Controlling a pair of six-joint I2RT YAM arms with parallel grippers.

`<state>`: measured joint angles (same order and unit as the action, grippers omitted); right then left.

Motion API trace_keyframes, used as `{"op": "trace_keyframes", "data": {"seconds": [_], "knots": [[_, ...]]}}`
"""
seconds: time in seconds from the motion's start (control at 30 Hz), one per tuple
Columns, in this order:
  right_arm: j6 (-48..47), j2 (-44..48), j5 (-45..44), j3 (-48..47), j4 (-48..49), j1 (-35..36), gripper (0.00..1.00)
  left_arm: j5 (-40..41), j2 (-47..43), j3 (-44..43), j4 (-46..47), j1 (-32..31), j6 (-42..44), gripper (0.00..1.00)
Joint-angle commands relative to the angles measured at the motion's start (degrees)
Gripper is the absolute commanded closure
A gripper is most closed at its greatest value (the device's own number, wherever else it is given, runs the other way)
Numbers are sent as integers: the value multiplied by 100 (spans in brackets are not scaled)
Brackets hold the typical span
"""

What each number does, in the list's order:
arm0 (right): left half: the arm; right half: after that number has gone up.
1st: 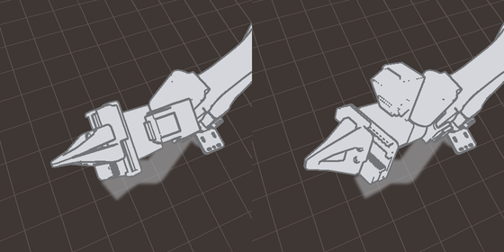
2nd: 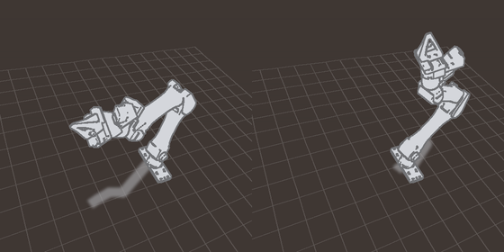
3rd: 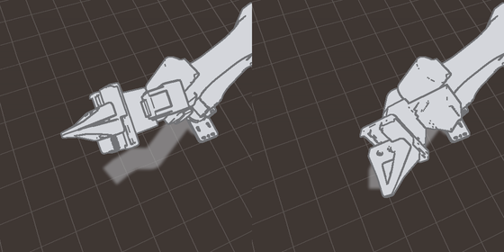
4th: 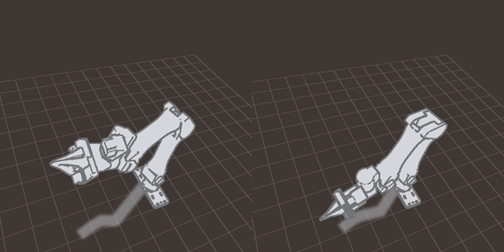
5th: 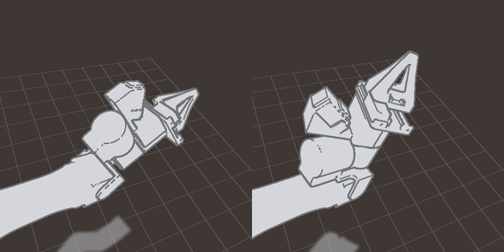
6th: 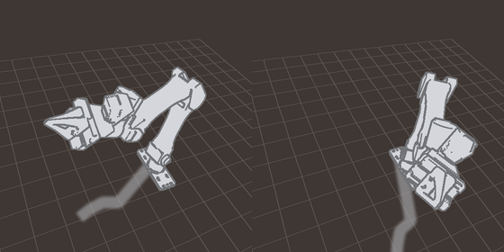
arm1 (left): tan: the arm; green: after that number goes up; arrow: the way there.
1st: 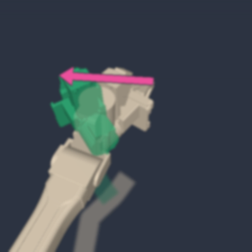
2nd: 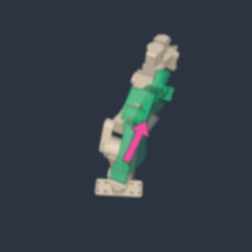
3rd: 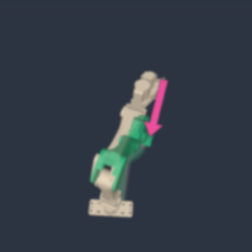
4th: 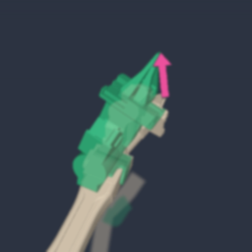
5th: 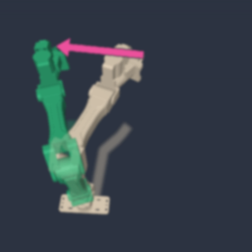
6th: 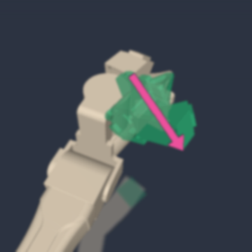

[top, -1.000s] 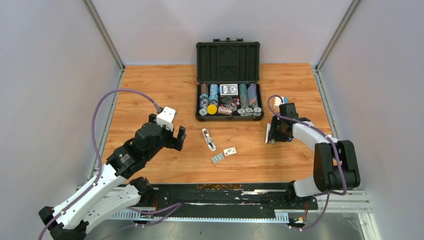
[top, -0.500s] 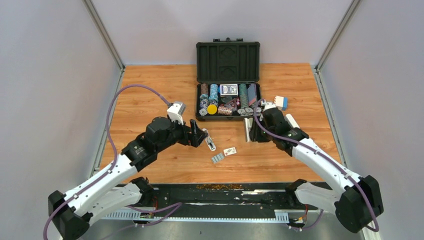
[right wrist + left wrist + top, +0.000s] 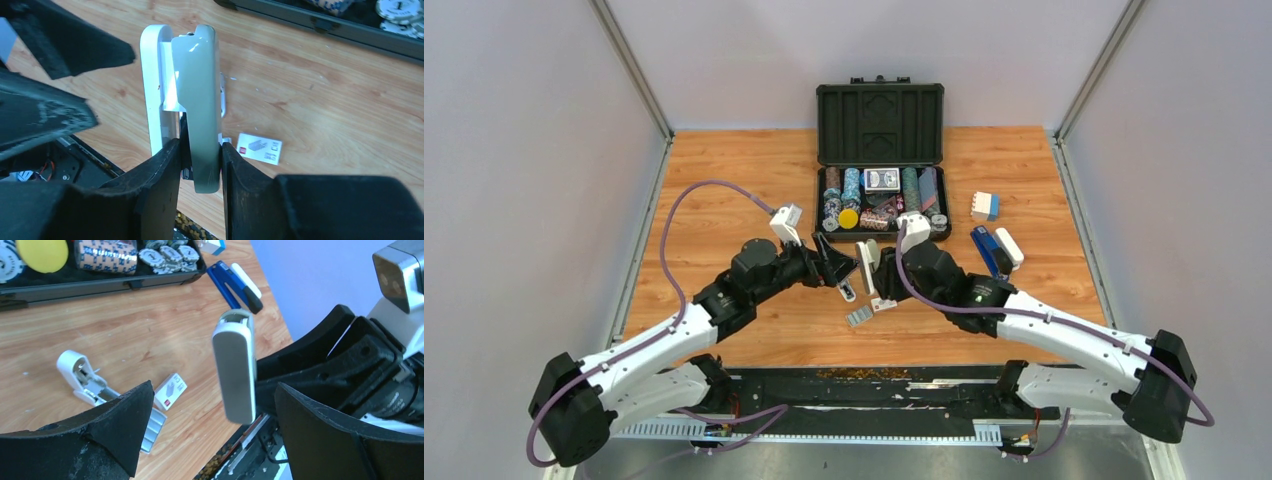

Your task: Load the staples into the stapler

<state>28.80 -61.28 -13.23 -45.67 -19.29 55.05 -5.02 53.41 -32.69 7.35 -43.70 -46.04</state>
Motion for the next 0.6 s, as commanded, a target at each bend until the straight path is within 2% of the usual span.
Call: {"op": "trace_keyframes", "data": {"seconds": [0.0, 0.27, 0.47, 0.57], "knots": [[110, -133, -545, -401, 781, 383, 75, 218, 74, 143, 874, -177, -368, 4], [-3, -437, -622, -627, 899, 677, 75, 250, 294, 261, 1245, -340, -469, 20], [-66, -341, -659, -534, 999, 705, 73, 221, 267, 324, 1385, -358, -458, 44], [-129, -262, -641, -428, 1097, 701, 70, 288, 136, 333, 1345, -358, -353, 67]]}}
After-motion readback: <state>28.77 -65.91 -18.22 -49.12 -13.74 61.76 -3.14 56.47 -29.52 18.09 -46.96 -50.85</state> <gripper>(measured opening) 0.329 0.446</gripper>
